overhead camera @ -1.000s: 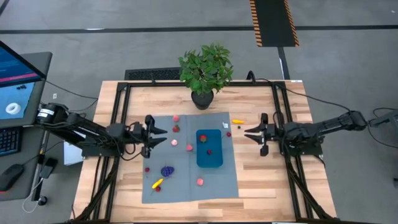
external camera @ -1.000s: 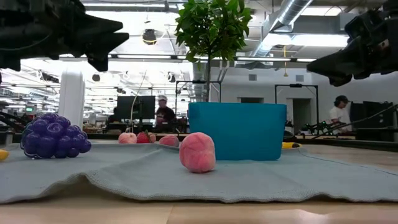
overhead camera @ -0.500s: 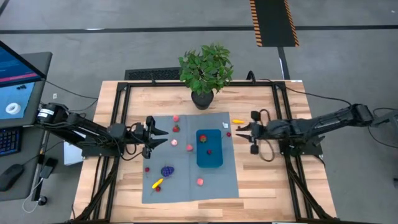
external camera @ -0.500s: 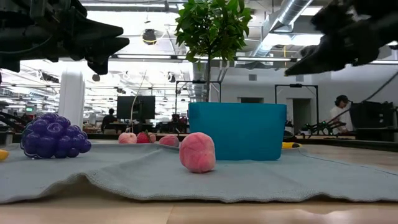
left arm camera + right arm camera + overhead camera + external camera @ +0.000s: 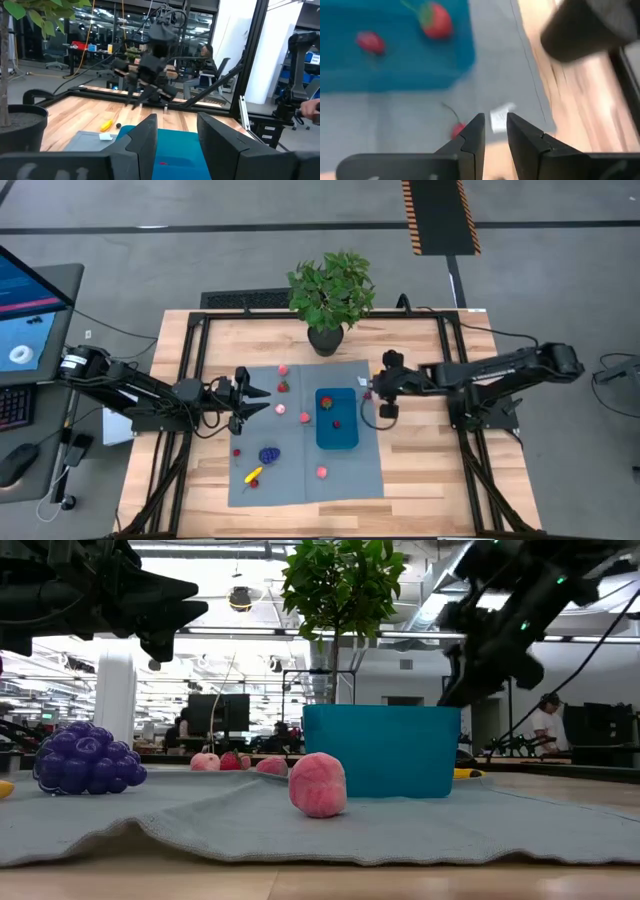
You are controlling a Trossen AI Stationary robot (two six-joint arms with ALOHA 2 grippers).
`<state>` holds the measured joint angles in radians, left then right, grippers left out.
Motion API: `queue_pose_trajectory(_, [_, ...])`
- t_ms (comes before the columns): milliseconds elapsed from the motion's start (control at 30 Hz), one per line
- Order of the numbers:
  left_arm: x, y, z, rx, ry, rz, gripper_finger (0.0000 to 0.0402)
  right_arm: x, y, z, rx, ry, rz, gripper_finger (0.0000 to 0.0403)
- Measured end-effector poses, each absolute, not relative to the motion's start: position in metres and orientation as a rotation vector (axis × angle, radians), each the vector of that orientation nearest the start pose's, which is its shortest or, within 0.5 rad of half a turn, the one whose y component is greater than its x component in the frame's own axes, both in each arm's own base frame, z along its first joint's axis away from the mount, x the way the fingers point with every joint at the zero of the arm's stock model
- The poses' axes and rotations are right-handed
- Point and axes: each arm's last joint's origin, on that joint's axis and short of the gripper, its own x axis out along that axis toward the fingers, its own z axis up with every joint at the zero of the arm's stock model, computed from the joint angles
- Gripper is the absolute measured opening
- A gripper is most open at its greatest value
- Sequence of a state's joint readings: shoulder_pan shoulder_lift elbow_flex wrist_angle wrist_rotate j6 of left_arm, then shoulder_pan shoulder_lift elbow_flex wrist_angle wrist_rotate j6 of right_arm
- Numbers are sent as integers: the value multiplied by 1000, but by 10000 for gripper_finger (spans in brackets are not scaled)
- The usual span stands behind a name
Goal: Pick and placing Produce into tupperware
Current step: Put the red cherry into the bin
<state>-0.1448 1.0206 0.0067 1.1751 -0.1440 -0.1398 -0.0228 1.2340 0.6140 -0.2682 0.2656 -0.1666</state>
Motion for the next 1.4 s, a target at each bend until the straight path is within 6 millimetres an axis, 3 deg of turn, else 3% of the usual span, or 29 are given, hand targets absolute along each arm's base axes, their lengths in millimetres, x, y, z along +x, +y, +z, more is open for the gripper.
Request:
queue_pose_trajectory(200, [157, -19, 166, -167, -147, -12, 130, 228, -31, 176, -221, 972, -223, 103])
queue_pose_trajectory(400, [157, -19, 166, -174, -144, -12, 130, 231, -34, 166, -214, 1013, -153, 103])
queue_pose_trajectory(733, [157, -19, 166, -174, -141, -12, 130, 244, -30, 147, -226, 1028, -73, 103])
queue_pose_trajectory(1133, [157, -19, 164, -171, -122, -11, 130, 253, -11, 146, -236, 956, 11, 103])
queue_pose_trajectory(1400, [157, -19, 165, -189, -129, -13, 130, 268, -12, 135, -262, 972, 26, 103])
